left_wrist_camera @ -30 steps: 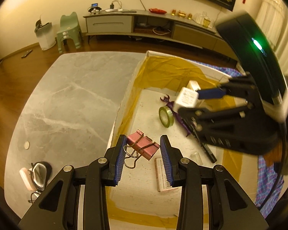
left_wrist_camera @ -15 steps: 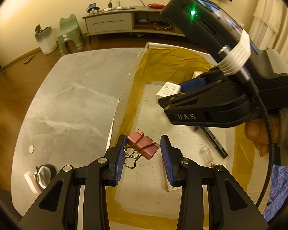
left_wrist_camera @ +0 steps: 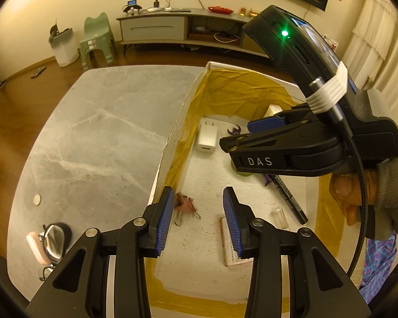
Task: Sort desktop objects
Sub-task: 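Open both tools to drop the charger and binder clips inside, then move both open tools back over the plaid cloth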
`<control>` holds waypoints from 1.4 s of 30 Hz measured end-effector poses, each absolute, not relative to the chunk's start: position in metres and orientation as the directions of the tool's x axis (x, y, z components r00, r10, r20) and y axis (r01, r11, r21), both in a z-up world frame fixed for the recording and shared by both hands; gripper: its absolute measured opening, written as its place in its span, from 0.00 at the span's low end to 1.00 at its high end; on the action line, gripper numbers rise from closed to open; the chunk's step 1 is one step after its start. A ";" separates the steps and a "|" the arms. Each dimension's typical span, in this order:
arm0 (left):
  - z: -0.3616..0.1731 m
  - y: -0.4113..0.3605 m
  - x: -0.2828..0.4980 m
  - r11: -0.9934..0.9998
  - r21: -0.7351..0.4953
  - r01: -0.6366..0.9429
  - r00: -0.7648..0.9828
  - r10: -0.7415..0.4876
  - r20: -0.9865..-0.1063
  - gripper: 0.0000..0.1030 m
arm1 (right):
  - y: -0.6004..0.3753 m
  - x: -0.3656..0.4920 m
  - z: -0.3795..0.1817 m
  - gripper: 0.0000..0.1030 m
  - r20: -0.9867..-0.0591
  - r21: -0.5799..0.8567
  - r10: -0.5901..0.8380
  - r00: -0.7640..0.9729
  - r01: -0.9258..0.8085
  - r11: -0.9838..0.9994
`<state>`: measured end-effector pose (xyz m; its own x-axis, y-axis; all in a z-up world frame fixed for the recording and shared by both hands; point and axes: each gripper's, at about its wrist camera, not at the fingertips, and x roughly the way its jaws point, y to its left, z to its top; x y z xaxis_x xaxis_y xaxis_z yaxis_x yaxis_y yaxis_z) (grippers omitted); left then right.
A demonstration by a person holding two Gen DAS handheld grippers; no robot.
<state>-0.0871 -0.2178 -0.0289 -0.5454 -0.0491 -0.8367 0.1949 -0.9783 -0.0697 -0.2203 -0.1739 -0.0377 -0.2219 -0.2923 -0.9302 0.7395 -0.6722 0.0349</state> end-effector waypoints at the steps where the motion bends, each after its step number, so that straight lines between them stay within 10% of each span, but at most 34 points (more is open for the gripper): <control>1: -0.029 -0.219 -0.087 -0.978 -0.070 0.195 -0.547 -0.049 -0.836 0.39 | -0.174 -0.219 -0.037 0.47 -0.930 0.036 -0.294 -0.222 0.739 -0.672; 42: 0.035 -0.153 -0.046 -0.995 -0.014 0.100 -0.677 -0.058 -0.734 0.40 | -0.073 -0.119 0.015 0.54 -0.901 -0.147 -0.264 -0.345 0.814 -0.562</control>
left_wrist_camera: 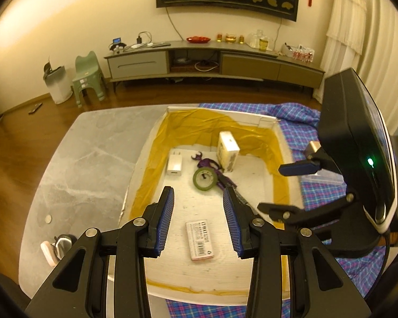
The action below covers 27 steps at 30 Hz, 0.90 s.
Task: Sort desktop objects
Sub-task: 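Move both open tools back over the plaid cloth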
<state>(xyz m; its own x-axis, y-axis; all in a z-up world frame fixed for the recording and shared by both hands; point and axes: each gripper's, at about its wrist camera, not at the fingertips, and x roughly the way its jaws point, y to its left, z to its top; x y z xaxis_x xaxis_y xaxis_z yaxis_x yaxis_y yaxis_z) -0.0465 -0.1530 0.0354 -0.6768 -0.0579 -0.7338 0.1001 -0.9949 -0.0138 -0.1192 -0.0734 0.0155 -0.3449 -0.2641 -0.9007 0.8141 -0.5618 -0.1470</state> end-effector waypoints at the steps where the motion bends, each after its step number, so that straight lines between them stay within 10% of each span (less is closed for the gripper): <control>1: 0.037 -0.151 -0.046 -0.995 -0.012 0.099 -0.680 -0.059 -0.731 0.40 | -0.070 -0.117 0.016 0.56 -0.899 -0.144 -0.270 -0.345 0.814 -0.562; 27: 0.041 -0.027 -0.053 -0.990 -0.029 -0.138 -0.704 0.118 -0.700 0.40 | 0.145 -0.159 0.002 0.67 -0.747 0.168 -0.415 -0.519 0.456 -0.874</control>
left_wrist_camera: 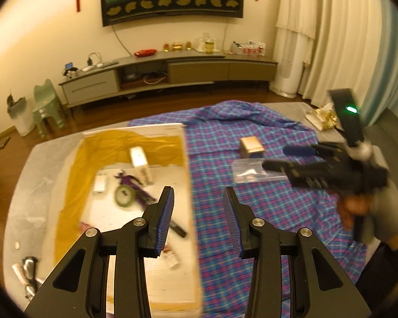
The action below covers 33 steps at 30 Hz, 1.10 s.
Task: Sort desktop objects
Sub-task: 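Move both open tools back over the plaid cloth, then grasp the gold metal box with the right tool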
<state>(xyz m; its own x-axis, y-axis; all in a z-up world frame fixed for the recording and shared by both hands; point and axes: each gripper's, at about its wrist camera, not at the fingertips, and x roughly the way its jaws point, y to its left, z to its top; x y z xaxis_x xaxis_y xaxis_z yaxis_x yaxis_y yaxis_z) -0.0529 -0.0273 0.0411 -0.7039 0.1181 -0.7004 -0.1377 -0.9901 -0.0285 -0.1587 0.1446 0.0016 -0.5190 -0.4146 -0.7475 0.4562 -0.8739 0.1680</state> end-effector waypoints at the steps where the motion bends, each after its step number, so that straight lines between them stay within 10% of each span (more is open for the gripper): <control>1: 0.039 -0.023 -0.054 -0.988 -0.039 -0.147 -0.699 0.131 -0.703 0.40 | 0.152 -0.168 -0.002 0.68 -0.752 0.156 -0.387 -0.534 0.426 -0.891; 12: 0.006 0.032 -0.089 -0.966 -0.147 -0.214 -0.621 0.251 -0.743 0.41 | 0.150 -0.272 -0.068 0.70 -0.838 0.038 -0.210 -0.503 0.330 -0.943; 16: -0.018 0.047 -0.109 -0.971 -0.143 -0.192 -0.583 0.230 -0.779 0.42 | 0.160 -0.288 -0.092 0.48 -0.854 0.075 -0.244 -0.459 0.355 -0.932; 26: -0.068 0.074 -0.120 -0.960 -0.194 -0.202 -0.468 0.269 -0.842 0.42 | 0.214 -0.247 -0.087 0.48 -0.862 0.041 -0.247 -0.442 0.426 -0.904; 33: -0.077 0.096 -0.103 -0.929 -0.204 -0.308 -0.399 0.321 -0.859 0.42 | 0.235 -0.193 -0.087 0.48 -0.845 0.362 -0.495 -0.203 0.464 -0.809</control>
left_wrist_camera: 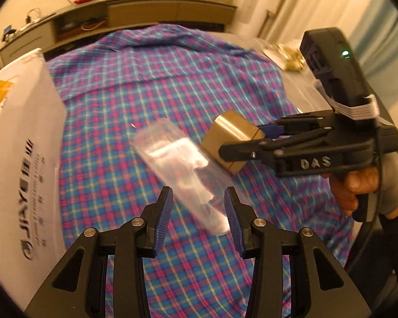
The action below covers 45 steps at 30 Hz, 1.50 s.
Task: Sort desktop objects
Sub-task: 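Grasp the gold metal box with the right tool, then grasp the clear plastic box with the left tool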
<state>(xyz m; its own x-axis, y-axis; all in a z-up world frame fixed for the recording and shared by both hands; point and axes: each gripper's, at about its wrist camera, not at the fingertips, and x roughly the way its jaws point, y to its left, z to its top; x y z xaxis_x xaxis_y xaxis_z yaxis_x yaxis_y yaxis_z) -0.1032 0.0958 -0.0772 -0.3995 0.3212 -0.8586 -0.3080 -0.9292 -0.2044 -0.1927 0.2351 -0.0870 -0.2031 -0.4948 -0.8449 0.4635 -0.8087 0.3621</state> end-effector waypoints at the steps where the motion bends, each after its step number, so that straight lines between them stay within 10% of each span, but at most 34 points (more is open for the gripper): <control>1: -0.079 0.096 -0.101 -0.932 -0.199 -0.302 -0.399 0.313 -0.862 0.42 | 0.236 -0.185 -0.086 0.48 -0.843 0.368 -0.499 -0.199 0.464 -0.806; 11: -0.092 0.115 -0.125 -0.962 -0.214 -0.168 -0.421 0.266 -0.867 0.51 | 0.261 -0.152 -0.077 0.48 -0.840 0.334 -0.453 -0.299 0.374 -0.865; 18: -0.101 0.130 -0.135 -0.996 0.046 -0.074 -0.519 -0.001 -0.855 0.57 | 0.256 -0.147 -0.085 0.48 -0.839 0.345 -0.447 -0.311 0.332 -0.878; 24: -0.122 0.092 -0.144 -0.991 -0.123 0.052 -0.391 0.093 -0.916 0.59 | 0.251 -0.145 -0.088 0.48 -0.842 0.325 -0.438 -0.315 0.351 -0.878; 45: -0.072 0.085 -0.105 -0.992 -0.122 -0.030 -0.532 0.119 -0.839 0.52 | 0.233 -0.122 -0.057 0.48 -0.820 0.182 -0.380 -0.428 0.434 -0.882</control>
<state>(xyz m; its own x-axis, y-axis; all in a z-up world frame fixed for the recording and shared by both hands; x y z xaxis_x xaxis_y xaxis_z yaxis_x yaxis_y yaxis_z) -0.1052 0.0853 -0.0717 -0.5316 0.1193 -0.8385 -0.0298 -0.9921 -0.1222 -0.1218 0.2329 -0.0573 -0.4283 -0.3797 -0.8200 0.4336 -0.8825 0.1821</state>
